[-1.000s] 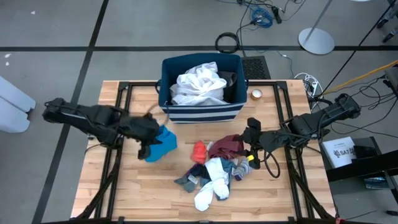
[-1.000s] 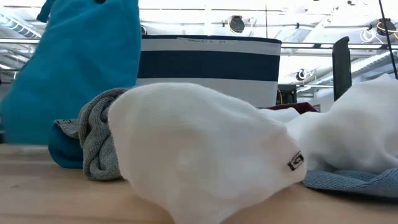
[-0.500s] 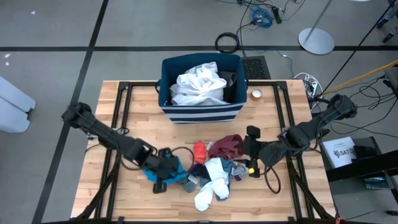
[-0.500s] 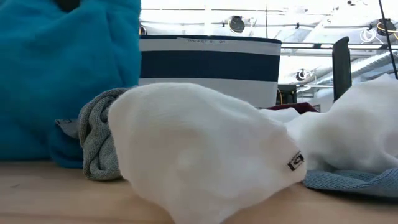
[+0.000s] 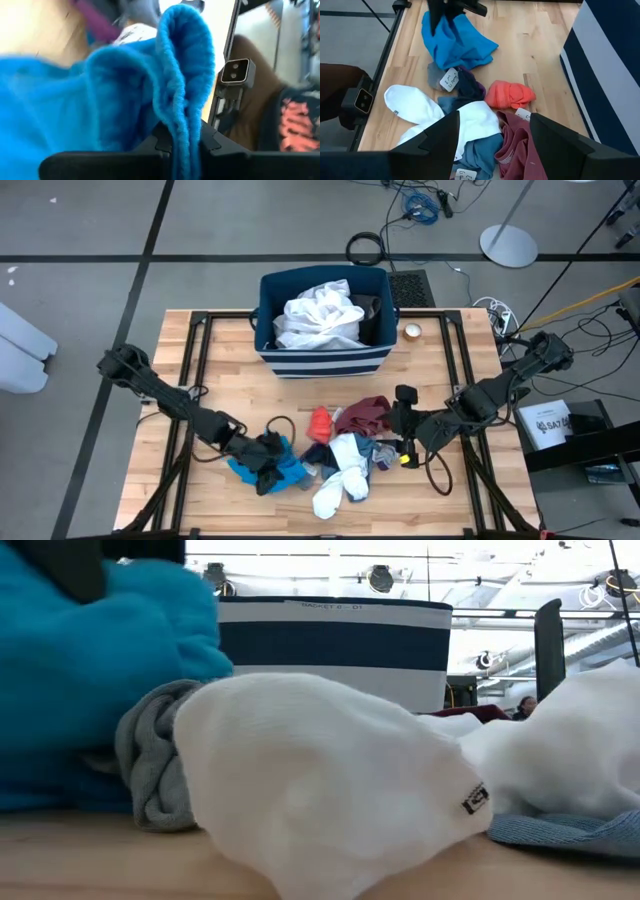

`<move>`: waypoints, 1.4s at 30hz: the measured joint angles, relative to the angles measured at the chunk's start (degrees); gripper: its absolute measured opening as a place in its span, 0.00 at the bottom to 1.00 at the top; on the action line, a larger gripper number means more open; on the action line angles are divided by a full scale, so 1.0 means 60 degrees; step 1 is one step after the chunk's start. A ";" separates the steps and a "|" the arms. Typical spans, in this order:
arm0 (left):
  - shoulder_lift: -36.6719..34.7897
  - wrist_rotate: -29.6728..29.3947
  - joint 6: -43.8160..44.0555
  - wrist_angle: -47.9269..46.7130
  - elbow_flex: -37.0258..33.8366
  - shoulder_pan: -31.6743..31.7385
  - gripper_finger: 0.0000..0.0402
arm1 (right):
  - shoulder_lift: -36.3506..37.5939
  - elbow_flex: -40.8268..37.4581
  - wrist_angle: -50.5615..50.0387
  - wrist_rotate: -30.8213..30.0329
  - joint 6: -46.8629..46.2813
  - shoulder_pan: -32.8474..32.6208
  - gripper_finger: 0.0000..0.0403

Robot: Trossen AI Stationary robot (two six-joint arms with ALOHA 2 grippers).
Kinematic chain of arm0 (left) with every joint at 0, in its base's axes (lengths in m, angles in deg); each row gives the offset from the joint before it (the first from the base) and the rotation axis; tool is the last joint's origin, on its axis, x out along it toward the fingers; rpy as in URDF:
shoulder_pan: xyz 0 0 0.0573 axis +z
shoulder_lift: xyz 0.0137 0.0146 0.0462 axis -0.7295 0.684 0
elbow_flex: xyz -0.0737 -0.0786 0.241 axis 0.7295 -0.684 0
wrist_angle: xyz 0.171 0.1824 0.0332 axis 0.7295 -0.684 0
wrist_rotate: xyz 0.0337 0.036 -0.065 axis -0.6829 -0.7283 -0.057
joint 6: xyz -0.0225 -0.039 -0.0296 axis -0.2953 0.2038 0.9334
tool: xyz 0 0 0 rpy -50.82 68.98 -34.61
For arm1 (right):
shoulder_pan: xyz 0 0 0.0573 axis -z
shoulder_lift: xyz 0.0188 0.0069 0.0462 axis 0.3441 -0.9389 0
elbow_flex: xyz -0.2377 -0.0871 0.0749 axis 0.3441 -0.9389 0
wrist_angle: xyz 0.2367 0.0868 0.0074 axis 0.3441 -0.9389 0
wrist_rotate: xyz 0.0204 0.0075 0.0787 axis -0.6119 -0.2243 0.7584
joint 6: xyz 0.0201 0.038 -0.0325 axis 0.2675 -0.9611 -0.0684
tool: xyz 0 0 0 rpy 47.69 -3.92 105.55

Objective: Sort clothes
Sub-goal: Put the blue shorts into the blue laundry organizer

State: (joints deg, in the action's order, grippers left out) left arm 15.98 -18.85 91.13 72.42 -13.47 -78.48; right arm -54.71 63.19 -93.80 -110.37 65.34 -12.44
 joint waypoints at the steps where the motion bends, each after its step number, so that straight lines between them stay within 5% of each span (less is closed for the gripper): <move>1: -0.0188 -0.0111 0.0306 0.0135 -0.0264 -0.0048 0.07 | 0.0000 0.0000 -0.0002 0.0001 0.0000 -0.0018 0.57; 9: -0.1867 -0.1761 0.2205 -0.0472 -0.1452 -0.0420 0.07 | 0.0000 0.0000 -0.0002 0.0016 0.0000 -0.0031 0.57; 16: -0.2027 -0.1850 0.3229 -0.2152 -0.1663 -0.0438 0.11 | 0.0004 0.0000 0.0005 -0.0046 0.0000 -0.0027 0.57; 24: -0.1955 -0.1845 0.2734 -0.1910 -0.1663 -0.0438 0.14 | 0.0004 0.0000 0.0013 -0.0093 0.0000 -0.0027 0.57; 42: -0.1820 -0.2079 0.0471 -0.1976 -0.1652 -0.0438 0.56 | 0.0004 0.0000 0.0012 -0.0101 0.0151 -0.0024 0.57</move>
State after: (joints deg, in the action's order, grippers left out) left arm 5.06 -31.33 93.96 60.57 -23.39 -81.10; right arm -54.69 63.19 -93.73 -110.98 66.24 -12.58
